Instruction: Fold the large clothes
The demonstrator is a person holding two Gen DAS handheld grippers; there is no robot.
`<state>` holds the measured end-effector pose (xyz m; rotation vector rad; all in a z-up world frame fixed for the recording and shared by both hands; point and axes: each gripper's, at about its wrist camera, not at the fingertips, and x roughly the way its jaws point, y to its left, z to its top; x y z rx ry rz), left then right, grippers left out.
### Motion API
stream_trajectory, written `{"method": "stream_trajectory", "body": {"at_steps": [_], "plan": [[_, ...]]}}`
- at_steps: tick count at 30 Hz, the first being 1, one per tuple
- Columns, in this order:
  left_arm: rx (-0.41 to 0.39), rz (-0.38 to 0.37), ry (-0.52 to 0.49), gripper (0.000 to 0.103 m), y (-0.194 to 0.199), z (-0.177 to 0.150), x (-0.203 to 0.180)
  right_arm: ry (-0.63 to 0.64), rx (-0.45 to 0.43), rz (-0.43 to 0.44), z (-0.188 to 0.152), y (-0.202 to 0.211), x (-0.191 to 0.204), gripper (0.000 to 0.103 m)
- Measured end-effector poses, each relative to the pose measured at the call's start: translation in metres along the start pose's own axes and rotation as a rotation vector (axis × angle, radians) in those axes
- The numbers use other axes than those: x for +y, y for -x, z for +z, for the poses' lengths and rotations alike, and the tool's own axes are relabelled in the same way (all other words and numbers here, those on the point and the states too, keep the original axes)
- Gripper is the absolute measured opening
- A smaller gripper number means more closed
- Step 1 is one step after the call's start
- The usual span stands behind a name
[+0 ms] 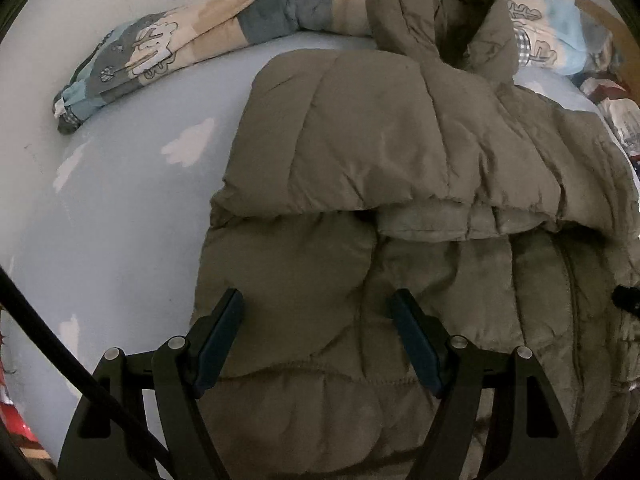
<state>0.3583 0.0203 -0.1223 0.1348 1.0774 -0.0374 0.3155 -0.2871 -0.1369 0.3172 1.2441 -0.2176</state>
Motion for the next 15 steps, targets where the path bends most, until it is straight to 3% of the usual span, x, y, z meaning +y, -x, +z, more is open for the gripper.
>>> {"method": "stream_trajectory", "body": {"at_steps": [3, 7, 10, 12, 15], "plan": [[-0.058, -0.046, 0.018, 0.075, 0.027, 0.002, 0.004, -0.027, 0.024, 0.032, -0.001, 0.007, -0.006, 0.061], [-0.13, -0.058, 0.039, 0.075, 0.07, -0.009, 0.019, -0.02, -0.114, 0.037, -0.006, 0.059, -0.017, 0.061], [-0.165, -0.046, 0.056, 0.075, 0.103, -0.038, 0.05, -0.018, -0.208, -0.001, -0.027, 0.097, -0.04, 0.061], [-0.173, -0.022, 0.094, 0.075, 0.123, -0.058, 0.075, -0.037, -0.226, -0.011, -0.045, 0.112, -0.061, 0.061], [-0.137, -0.072, 0.189, 0.078, 0.137, -0.101, 0.119, -0.074, -0.241, -0.034, -0.087, 0.127, -0.101, 0.062]]}}
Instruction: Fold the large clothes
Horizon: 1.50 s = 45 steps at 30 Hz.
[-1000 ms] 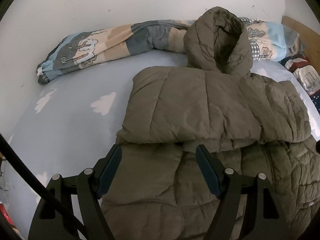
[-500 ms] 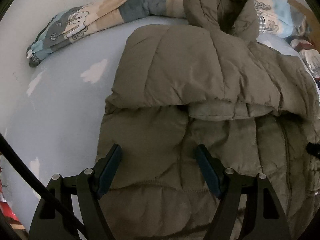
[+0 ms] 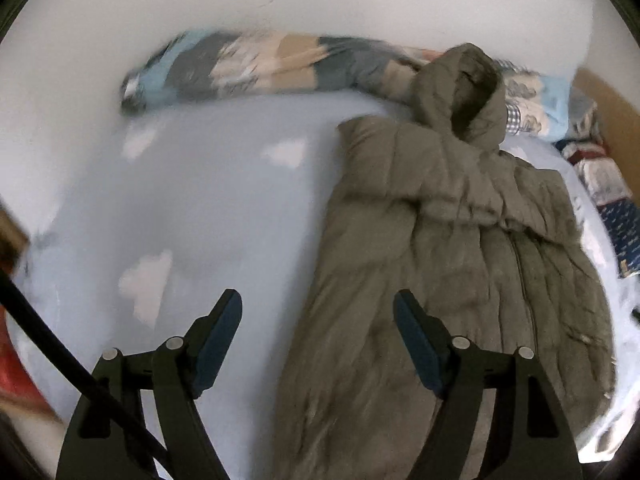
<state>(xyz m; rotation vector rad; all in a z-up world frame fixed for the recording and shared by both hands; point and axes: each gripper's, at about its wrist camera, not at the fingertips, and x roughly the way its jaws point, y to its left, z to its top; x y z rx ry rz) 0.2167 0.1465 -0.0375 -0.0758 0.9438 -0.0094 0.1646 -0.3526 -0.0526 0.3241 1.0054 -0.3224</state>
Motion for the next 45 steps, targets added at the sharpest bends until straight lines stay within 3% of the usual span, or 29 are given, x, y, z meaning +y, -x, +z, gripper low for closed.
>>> {"method": "stream_trajectory", "body": {"at_steps": [6, 10, 14, 19, 23, 25, 26, 27, 31, 32, 34, 35, 36, 38, 45], "plan": [[0.194, -0.068, 0.21, 0.077, -0.016, -0.079, 0.082, -0.145, 0.062, -0.03, -0.077, 0.023, -0.089, 0.062], [0.244, -0.176, 0.298, 0.077, -0.025, -0.104, 0.097, -0.269, 0.107, 0.018, -0.102, 0.023, -0.123, 0.064], [0.277, -0.25, 0.302, 0.077, -0.036, -0.113, 0.087, -0.301, 0.139, 0.041, -0.105, 0.011, -0.129, 0.073], [0.277, -0.235, 0.235, 0.077, -0.041, -0.114, 0.072, -0.328, 0.189, 0.056, -0.111, -0.007, -0.131, 0.073], [0.28, -0.267, 0.213, 0.062, -0.043, -0.115, 0.067, -0.34, 0.225, 0.142, -0.116, -0.02, -0.125, 0.073], [0.272, -0.291, 0.193, 0.049, -0.04, -0.115, 0.062, -0.325, 0.225, 0.147, -0.117, -0.021, -0.118, 0.07], [0.27, -0.299, 0.187, 0.045, -0.04, -0.114, 0.06, -0.317, 0.222, 0.152, -0.117, -0.021, -0.116, 0.063], [0.264, -0.295, 0.178, 0.045, -0.039, -0.114, 0.058, -0.313, 0.221, 0.172, -0.117, -0.02, -0.113, 0.056], [0.281, -0.283, 0.186, 0.05, -0.045, -0.116, 0.058, -0.273, 0.241, 0.271, -0.12, -0.017, -0.096, 0.054], [0.286, -0.283, 0.186, 0.051, -0.047, -0.117, 0.058, -0.232, 0.244, 0.245, -0.122, -0.017, -0.088, 0.053], [0.279, -0.271, 0.16, 0.05, -0.048, -0.116, 0.055, -0.181, 0.256, 0.195, -0.126, -0.02, -0.077, 0.042], [0.27, -0.266, 0.144, 0.044, -0.046, -0.116, 0.053, -0.166, 0.26, 0.181, -0.126, -0.021, -0.074, 0.03], [0.259, -0.262, 0.119, 0.04, -0.043, -0.115, 0.049, -0.157, 0.258, 0.156, -0.127, -0.02, -0.073, 0.025], [0.241, -0.233, 0.084, 0.031, -0.038, -0.115, 0.043, -0.173, 0.245, 0.158, -0.127, -0.016, -0.073, 0.021], [0.23, -0.191, 0.06, 0.023, -0.022, -0.121, 0.042, -0.179, 0.211, 0.173, -0.137, 0.009, -0.064, 0.018]]}}
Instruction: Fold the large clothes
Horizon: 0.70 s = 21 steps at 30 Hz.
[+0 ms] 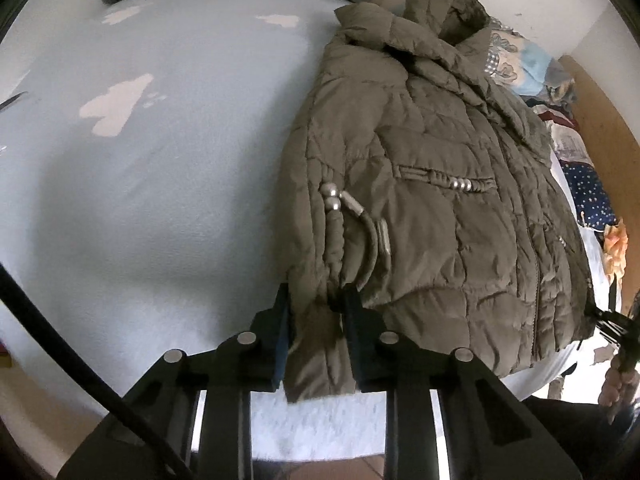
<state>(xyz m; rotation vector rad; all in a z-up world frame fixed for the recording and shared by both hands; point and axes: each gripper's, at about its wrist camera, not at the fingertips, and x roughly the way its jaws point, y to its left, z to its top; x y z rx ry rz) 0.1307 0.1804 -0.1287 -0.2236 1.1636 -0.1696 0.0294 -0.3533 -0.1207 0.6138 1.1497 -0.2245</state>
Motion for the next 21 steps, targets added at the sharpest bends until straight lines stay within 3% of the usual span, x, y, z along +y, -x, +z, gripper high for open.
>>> {"method": "stream_trajectory", "body": {"at_steps": [7, 11, 14, 17, 21], "plan": [[0.004, 0.037, 0.002, 0.024, 0.002, -0.007, 0.003, 0.003, 0.02, 0.001, -0.008, 0.007, 0.005, 0.018], [-0.057, 0.081, 0.02, 0.032, 0.01, -0.001, 0.004, 0.005, -0.001, -0.071, -0.004, 0.009, 0.003, 0.027], [-0.155, 0.148, -0.01, 0.039, 0.026, 0.004, -0.002, 0.04, -0.077, -0.142, 0.002, 0.019, 0.015, 0.037], [-0.207, 0.141, -0.08, 0.04, 0.033, 0.006, -0.022, 0.073, -0.165, -0.231, 0.004, 0.032, 0.021, 0.037], [-0.191, 0.123, -0.184, 0.042, 0.02, 0.004, -0.062, 0.149, -0.219, -0.157, 0.007, 0.04, 0.046, 0.037]]}}
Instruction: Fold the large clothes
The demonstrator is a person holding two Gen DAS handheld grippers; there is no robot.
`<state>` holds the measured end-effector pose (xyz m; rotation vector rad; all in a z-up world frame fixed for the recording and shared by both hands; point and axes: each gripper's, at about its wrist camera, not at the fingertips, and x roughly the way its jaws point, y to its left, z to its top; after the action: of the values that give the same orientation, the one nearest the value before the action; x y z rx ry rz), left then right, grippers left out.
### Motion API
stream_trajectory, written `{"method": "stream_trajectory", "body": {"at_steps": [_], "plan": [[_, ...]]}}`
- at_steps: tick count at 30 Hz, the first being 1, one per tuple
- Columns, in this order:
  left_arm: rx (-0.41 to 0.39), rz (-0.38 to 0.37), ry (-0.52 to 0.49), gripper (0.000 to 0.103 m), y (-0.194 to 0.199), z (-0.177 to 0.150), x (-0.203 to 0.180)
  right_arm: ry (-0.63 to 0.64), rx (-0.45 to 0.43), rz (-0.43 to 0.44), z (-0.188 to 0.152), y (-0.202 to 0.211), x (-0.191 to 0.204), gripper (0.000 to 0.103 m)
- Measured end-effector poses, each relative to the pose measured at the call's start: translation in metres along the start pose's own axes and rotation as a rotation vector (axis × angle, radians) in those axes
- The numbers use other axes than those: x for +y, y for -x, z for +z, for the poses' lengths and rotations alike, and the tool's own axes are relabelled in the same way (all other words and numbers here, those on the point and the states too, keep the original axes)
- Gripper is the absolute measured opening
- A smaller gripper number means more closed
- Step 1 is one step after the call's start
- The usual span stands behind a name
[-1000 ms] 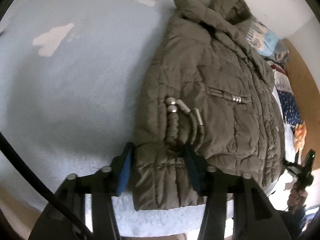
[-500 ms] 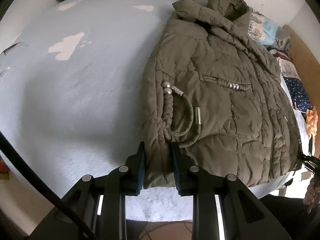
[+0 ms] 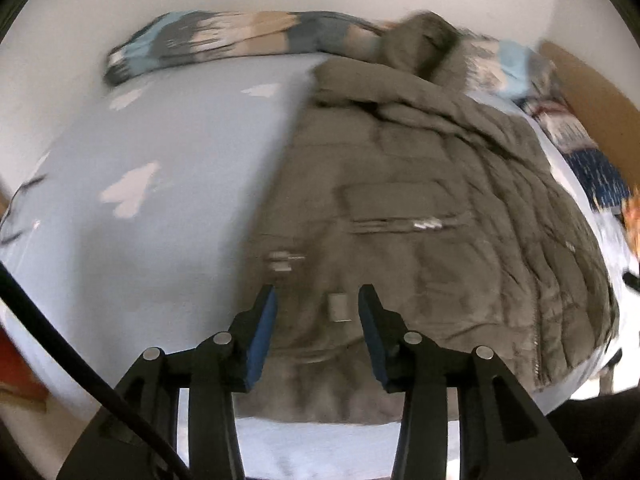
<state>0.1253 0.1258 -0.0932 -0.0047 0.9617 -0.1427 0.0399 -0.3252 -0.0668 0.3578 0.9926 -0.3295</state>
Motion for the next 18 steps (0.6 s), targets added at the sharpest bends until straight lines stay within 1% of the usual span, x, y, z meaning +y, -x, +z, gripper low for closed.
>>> {"method": "stream_trajectory", "body": {"at_steps": [1, 2, 4, 6, 7, 8, 9, 11, 12, 14, 16, 18], "plan": [[0.006, 0.003, -0.032, 0.045, -0.003, 0.0, -0.012, 0.021, 0.001, 0.024, 0.001, -0.001, 0.009, 0.037], [0.011, 0.01, -0.073, 0.049, -0.008, -0.001, -0.028, 0.047, 0.007, 0.046, 0.001, -0.004, 0.021, 0.037], [0.02, 0.02, -0.136, 0.057, -0.015, -0.005, -0.054, 0.1, 0.046, 0.091, -0.001, -0.015, 0.048, 0.037], [0.03, 0.043, -0.184, 0.059, -0.023, -0.01, -0.076, 0.15, 0.076, 0.1, -0.005, -0.027, 0.072, 0.037], [0.041, 0.059, -0.203, 0.063, -0.028, -0.013, -0.084, 0.182, 0.088, 0.1, -0.007, -0.032, 0.084, 0.037], [0.051, 0.078, -0.214, 0.067, -0.034, -0.015, -0.089, 0.203, 0.096, 0.098, -0.01, -0.035, 0.091, 0.037], [0.061, 0.108, -0.223, 0.067, -0.041, -0.017, -0.094, 0.229, 0.116, 0.09, -0.013, -0.043, 0.1, 0.037], [0.073, 0.146, -0.225, 0.072, -0.052, -0.02, -0.096, 0.258, 0.178, 0.064, -0.022, -0.061, 0.108, 0.037], [0.075, 0.155, -0.217, 0.074, -0.055, -0.021, -0.096, 0.273, 0.212, 0.036, -0.028, -0.073, 0.111, 0.038], [0.082, 0.158, -0.183, 0.082, -0.058, -0.021, -0.092, 0.29, 0.204, 0.012, -0.034, -0.08, 0.111, 0.038], [0.091, 0.154, -0.155, 0.085, -0.062, -0.02, -0.087, 0.288, 0.206, 0.009, -0.032, -0.082, 0.111, 0.038], [0.089, 0.159, -0.157, 0.086, -0.066, -0.018, -0.087, 0.264, 0.212, 0.03, -0.03, -0.083, 0.107, 0.039]]}}
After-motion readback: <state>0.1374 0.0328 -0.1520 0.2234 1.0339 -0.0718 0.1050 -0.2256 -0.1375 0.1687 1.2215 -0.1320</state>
